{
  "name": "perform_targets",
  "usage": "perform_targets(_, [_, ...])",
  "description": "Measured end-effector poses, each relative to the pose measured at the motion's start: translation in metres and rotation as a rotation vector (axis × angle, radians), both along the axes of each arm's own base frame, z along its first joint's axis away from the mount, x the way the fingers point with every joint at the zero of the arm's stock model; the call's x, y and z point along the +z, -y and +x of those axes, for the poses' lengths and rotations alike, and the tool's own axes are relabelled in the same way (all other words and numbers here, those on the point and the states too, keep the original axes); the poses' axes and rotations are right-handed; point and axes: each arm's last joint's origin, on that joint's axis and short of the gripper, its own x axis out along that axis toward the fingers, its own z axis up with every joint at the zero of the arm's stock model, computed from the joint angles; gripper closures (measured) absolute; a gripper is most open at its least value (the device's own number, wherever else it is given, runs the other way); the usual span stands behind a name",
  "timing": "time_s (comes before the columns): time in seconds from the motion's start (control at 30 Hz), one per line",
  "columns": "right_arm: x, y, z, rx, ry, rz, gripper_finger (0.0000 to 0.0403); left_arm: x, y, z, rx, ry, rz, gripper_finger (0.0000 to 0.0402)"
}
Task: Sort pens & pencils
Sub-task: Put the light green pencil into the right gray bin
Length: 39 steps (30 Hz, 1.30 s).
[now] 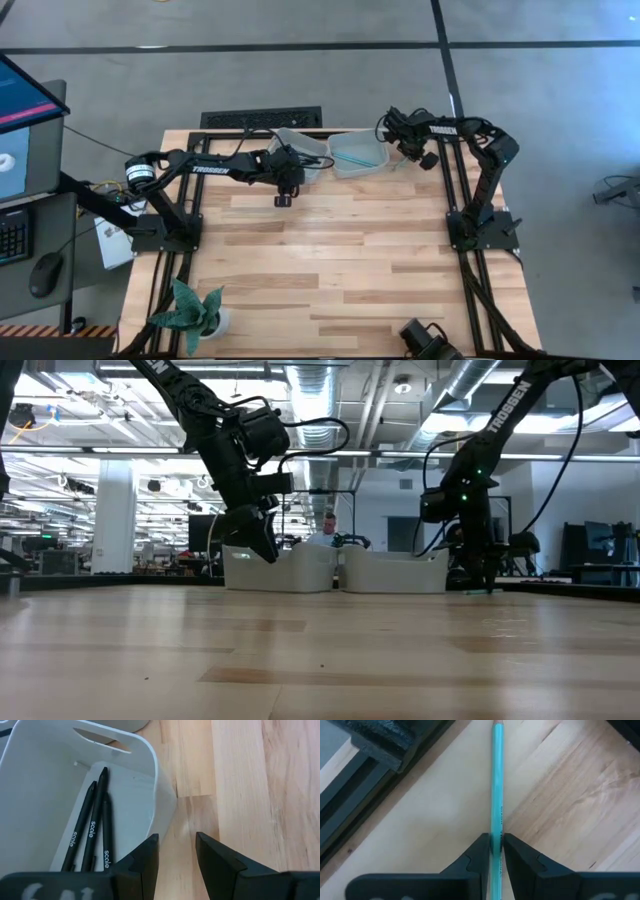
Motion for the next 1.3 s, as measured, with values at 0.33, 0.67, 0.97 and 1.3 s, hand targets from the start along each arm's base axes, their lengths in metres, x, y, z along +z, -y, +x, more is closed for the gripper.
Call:
perform_targets(0.33, [-0.0001, -0.0004, 0.0012, 0.008, -0.003, -0.006, 0.0351, -0.0002, 0.0002, -0.0003, 0.014, 0.001, -0.010, 0.0280])
perform_targets(0.67, [0.0007, 0.0014, 0.0044, 0.101, 0.033, 0.007, 0.0356, -0.0003, 0.0002, -0.0005, 0.014, -0.001, -0.011, 0.0280])
perform_targets(0.97, [0.0004, -0.0021, 0.0048, 0.290, -0.005, 0.067, 0.0356, -0.0003, 0.0002, -0.0004, 0.022, 0.002, -0.015, 0.0280])
perform_targets(1.3, [0.0000, -0.0044, 0.0045, 0.548, -0.035, 0.134, 0.0356, 0.0002, 0.0000, 0.0003, 0.024, 0.012, -0.013, 0.0280])
